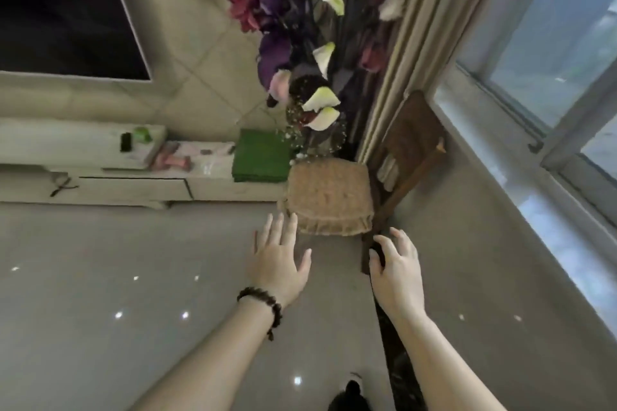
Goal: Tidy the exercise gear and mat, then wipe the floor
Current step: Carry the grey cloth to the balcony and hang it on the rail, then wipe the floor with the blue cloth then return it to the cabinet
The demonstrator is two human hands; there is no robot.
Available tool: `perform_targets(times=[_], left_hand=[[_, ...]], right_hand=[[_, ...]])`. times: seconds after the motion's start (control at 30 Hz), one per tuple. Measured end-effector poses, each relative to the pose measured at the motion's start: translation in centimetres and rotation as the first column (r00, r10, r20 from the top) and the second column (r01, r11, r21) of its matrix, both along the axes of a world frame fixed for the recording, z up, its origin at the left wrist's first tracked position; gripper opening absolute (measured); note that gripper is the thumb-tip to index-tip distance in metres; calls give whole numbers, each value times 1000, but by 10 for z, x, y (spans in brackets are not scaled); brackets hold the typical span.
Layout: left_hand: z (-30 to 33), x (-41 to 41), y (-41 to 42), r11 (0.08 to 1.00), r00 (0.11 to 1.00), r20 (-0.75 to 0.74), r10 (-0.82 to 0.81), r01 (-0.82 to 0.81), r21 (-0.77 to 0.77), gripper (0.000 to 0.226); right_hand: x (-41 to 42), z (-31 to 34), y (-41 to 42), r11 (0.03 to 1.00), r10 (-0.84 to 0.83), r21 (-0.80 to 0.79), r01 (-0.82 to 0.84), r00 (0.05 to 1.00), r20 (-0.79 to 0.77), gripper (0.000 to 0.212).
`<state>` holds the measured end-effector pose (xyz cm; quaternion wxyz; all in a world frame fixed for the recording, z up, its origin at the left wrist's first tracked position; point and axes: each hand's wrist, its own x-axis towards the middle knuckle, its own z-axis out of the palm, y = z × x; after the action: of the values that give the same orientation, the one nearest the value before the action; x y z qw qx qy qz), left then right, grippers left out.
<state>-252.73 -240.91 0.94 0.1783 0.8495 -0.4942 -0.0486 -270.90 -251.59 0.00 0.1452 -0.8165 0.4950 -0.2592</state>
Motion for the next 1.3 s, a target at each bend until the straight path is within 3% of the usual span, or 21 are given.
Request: perform_targets(times=[0.27, 0.5, 0.7, 0.8, 1.03, 1.3], left_hand=[[-7, 87, 72, 933, 937, 17, 350, -350, 81, 70], [-20, 153, 84, 797, 803, 19, 596, -594, 108, 86], [-13, 203, 99, 642, 649, 32, 760, -758, 118, 78], [-16, 228, 115, 565, 573, 27, 819, -814, 138, 68], [-28, 297, 170, 397, 406, 30, 913, -905, 151, 69], [-42, 449, 261, 289, 302, 49, 952, -941, 177, 68]], right_hand=[[129, -15, 9, 939, 344, 33, -343, 937, -59, 21], [238, -29, -10, 806, 592, 115, -581, 799, -106, 32], [325, -26, -11, 662, 749, 144, -736, 656, -88, 35], [370, -30, 0, 585, 811, 150, -797, 580, -84, 34], [486, -52, 56, 424, 905, 190, -886, 420, -64, 27], [663, -74, 160, 297, 955, 211, -931, 288, -71, 27]])
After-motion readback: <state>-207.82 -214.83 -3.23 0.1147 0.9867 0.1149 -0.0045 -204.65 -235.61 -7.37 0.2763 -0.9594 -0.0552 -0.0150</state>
